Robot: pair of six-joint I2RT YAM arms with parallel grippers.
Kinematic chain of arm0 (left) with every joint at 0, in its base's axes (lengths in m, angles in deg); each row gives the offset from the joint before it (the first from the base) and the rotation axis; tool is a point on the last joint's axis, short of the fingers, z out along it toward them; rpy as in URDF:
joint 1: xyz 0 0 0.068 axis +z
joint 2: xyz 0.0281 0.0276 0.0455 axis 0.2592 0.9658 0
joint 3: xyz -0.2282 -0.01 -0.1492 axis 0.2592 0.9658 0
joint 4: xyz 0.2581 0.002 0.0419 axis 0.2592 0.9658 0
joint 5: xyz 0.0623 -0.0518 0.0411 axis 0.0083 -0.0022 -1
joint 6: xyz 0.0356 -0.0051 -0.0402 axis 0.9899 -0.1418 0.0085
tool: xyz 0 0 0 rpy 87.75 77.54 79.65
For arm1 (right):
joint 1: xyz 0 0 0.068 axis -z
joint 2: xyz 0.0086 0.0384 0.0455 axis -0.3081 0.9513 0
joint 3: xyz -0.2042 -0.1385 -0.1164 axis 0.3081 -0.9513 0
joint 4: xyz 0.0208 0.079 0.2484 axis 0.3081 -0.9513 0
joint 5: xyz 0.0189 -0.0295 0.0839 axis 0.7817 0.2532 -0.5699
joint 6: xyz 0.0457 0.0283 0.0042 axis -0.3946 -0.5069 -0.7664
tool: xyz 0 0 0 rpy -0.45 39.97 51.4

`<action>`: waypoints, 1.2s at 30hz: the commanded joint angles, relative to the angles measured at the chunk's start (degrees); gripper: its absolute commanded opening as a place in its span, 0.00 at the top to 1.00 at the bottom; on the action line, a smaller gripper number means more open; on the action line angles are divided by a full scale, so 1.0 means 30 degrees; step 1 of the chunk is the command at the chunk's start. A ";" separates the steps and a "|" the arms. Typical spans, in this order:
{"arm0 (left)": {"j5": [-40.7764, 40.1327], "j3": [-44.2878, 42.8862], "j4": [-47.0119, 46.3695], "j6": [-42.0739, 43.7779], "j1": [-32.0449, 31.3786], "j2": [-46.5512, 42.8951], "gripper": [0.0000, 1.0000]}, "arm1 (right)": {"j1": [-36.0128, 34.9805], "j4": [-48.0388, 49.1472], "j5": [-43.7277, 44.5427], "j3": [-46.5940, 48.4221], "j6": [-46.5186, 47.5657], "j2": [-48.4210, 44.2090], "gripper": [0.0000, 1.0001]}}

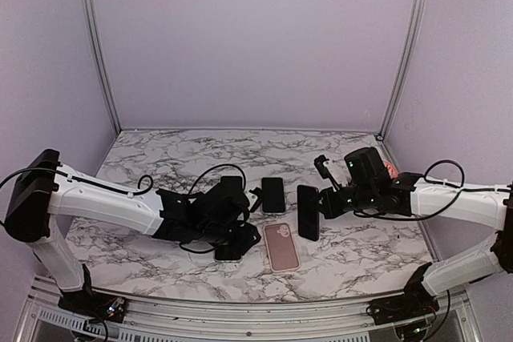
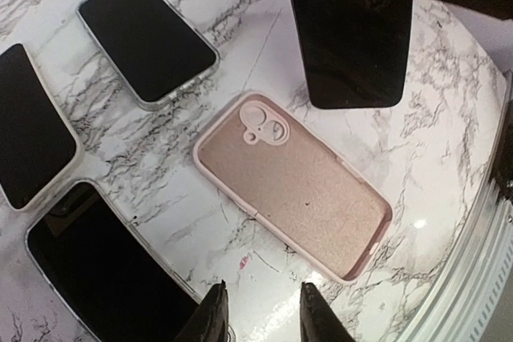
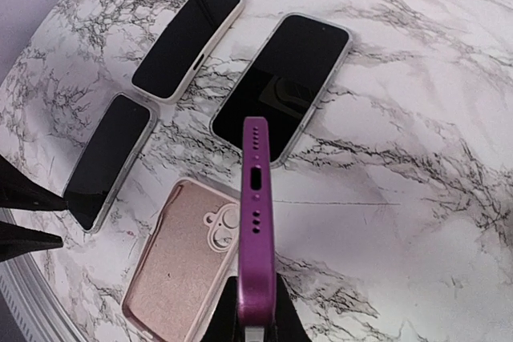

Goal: Put the phone into the phone case
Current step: Adjust the phone case at the center of the board, then pass from the right arm to the left

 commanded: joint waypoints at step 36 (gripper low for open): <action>-0.0920 0.0480 -0.1291 0.1667 -0.0171 -0.1272 0.75 | -0.2186 0.7800 -0.5706 -0.1162 0.3555 -0.4119 1.00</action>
